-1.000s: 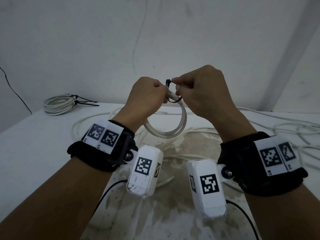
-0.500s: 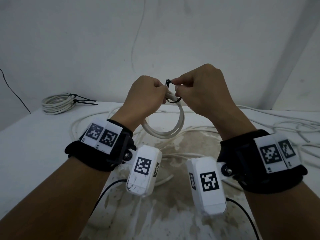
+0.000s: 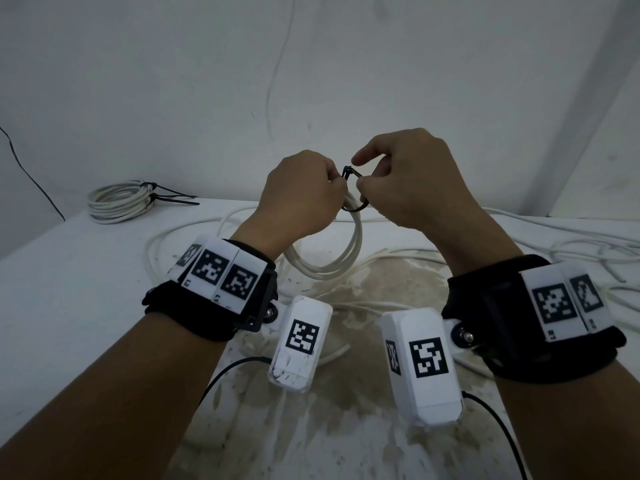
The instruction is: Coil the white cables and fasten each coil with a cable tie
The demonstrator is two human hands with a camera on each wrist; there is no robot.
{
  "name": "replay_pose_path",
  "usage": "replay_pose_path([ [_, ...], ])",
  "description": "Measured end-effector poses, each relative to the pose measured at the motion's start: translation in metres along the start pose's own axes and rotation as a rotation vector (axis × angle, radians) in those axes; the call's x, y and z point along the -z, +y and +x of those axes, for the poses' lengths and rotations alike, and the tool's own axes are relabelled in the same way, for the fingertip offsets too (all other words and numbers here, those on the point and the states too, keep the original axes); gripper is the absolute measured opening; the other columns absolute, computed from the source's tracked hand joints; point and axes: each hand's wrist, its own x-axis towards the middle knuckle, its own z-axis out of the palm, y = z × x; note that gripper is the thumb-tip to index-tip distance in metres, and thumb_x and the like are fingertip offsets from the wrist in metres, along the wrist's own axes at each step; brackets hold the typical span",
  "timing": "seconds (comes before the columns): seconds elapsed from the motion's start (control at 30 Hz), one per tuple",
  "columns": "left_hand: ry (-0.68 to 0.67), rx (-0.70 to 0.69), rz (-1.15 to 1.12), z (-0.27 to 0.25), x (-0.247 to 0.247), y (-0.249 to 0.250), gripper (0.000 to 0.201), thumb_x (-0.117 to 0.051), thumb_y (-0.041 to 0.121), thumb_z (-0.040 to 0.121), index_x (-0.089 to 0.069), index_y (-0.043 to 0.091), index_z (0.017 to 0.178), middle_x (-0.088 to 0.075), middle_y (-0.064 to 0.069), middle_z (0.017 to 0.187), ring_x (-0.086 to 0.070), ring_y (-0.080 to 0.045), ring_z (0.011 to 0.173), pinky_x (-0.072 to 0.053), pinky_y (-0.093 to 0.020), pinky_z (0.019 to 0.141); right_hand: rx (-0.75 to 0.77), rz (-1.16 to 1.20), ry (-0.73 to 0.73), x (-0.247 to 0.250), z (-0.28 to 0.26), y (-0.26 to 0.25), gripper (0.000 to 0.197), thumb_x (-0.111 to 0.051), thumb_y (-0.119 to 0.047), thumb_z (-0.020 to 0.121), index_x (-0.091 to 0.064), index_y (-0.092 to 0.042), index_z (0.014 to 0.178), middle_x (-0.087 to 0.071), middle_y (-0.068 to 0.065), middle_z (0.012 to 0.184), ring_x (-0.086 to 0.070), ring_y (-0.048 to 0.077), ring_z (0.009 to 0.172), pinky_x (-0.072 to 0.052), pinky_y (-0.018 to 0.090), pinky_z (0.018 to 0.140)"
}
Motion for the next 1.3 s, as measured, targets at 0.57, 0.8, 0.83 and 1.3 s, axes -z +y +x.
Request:
replay_pose_path([
  [0.57,-0.005,-0.087,0.109,0.0014,-0.0031,-0.0021,0.022,-0.052,0.021,0.094,-0.070,0.022,0.083,-0.055,0.017,0.063,-0.055,-0.009,0.068,-0.036,-0.021,0.058,-0.048,0.077,-0.144,0.0027,0.0004,0.0038,0.035,-0.060,-0.007,0.079,-0.069,-0.018,0.111,-0.070,0.005,0.094,-0.064,0.024,0.065,-0.042,0.021,0.055],
  [0.8,0.015,-0.086,0.117,0.0006,-0.0032,-0.0012,0.022,-0.052,0.024,0.094,-0.072,0.019,0.088,-0.063,0.008,0.075,-0.061,-0.018,0.080,-0.039,-0.028,0.069,-0.083,0.121,-0.151,0.0013,0.0015,0.0054,0.039,-0.062,-0.012,0.079,-0.065,-0.017,0.117,-0.070,0.006,0.100,-0.058,0.014,0.078,-0.039,0.023,0.063],
  [0.83,0.021,-0.089,0.124,0.0004,-0.0036,-0.0009,0.022,-0.052,0.024,0.094,-0.072,0.018,0.088,-0.064,0.008,0.077,-0.060,-0.018,0.080,-0.038,-0.027,0.068,-0.091,0.124,-0.142,0.0011,0.0016,0.0056,0.039,-0.061,-0.011,0.078,-0.065,-0.017,0.117,-0.070,0.006,0.101,-0.061,0.015,0.082,-0.040,0.024,0.066],
  [1.3,0.032,-0.101,0.136,-0.0009,-0.0046,0.0003,0.024,-0.050,0.022,0.094,-0.073,0.018,0.089,-0.068,0.004,0.083,-0.061,-0.020,0.082,-0.040,-0.029,0.069,-0.132,0.171,-0.164,0.0024,-0.0007,0.0049,0.039,-0.058,-0.008,0.081,-0.061,-0.021,0.118,-0.068,0.005,0.099,-0.055,0.010,0.063,-0.037,0.019,0.052],
])
